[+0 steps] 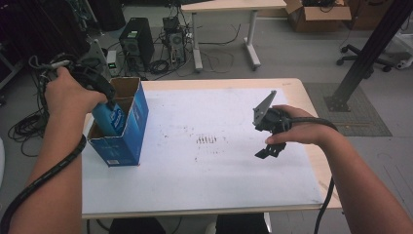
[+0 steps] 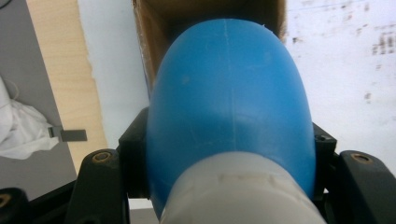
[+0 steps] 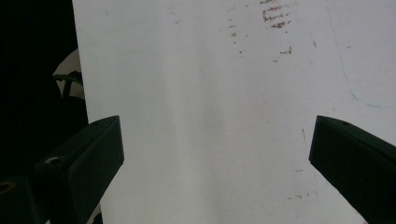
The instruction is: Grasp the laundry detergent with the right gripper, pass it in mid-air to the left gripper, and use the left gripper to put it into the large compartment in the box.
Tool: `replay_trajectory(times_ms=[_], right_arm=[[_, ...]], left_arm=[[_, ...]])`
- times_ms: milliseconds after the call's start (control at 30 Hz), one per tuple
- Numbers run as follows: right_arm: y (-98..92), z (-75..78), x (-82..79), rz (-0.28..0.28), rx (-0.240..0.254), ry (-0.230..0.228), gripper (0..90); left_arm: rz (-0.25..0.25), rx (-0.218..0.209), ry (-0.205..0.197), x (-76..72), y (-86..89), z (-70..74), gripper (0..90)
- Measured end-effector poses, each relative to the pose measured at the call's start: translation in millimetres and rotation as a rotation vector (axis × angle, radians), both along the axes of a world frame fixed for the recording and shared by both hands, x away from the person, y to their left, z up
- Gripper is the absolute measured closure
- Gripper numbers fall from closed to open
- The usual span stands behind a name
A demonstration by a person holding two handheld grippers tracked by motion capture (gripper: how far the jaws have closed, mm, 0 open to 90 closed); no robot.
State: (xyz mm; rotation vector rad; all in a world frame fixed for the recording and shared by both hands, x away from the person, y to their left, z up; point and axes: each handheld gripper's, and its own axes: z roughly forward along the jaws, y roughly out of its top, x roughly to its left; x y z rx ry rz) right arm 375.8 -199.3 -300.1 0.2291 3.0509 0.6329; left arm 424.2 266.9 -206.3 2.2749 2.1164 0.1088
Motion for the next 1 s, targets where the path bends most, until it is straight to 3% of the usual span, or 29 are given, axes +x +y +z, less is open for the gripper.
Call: replay_trajectory(times_ms=[500, 1000], right_arm=[[-2.4, -6.9, -0.9, -0.009, 0.006, 0.012, 2.9], [-1.3, -10.5, -1.0, -0.008, 0.0, 0.018, 3.0]], left_arm=[[-0.002, 0.014, 0.014, 7.8, -4.3, -41.5, 38.4], [-0.006, 0.03, 0.018, 8.8, -2.3, -61.1, 38.4]])
